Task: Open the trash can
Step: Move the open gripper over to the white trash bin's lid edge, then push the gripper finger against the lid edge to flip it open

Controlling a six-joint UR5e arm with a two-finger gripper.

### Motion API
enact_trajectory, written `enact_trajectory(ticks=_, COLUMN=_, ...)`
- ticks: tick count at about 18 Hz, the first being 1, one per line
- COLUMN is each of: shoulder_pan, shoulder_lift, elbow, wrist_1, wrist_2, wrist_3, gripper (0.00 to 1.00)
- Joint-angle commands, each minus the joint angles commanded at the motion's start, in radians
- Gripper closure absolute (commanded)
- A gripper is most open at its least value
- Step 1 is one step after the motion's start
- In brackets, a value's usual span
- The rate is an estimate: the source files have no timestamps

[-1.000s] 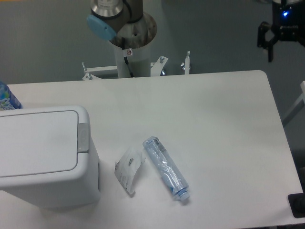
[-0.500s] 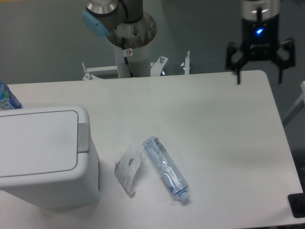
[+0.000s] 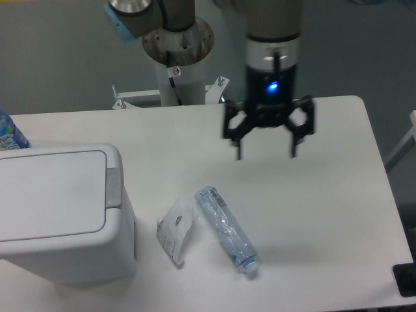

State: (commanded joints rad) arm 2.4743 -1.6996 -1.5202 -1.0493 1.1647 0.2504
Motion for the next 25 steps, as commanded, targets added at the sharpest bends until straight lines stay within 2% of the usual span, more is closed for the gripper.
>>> enact_trajectory(ticks=3, shoulder_pan=-0.014, shoulder_lift=-0.015, elbow=-0.003, wrist_1=0.0, wrist_2=-0.098, wrist_3=-0.06, gripper=0.0)
enact_trajectory(ticks=10, shoulder_pan=-0.104, shoulder_lift=-0.046, elbow=0.0, wrist_1=0.0, wrist_2=-0.097, wrist_3=-0.112, gripper=0.0)
enact_trajectory(ticks=25, shoulder_pan=-0.14, shoulder_lift=-0.052, elbow=-0.015, wrist_1=0.009, wrist_2=-0.092, wrist_3=-0.12, gripper=0.0)
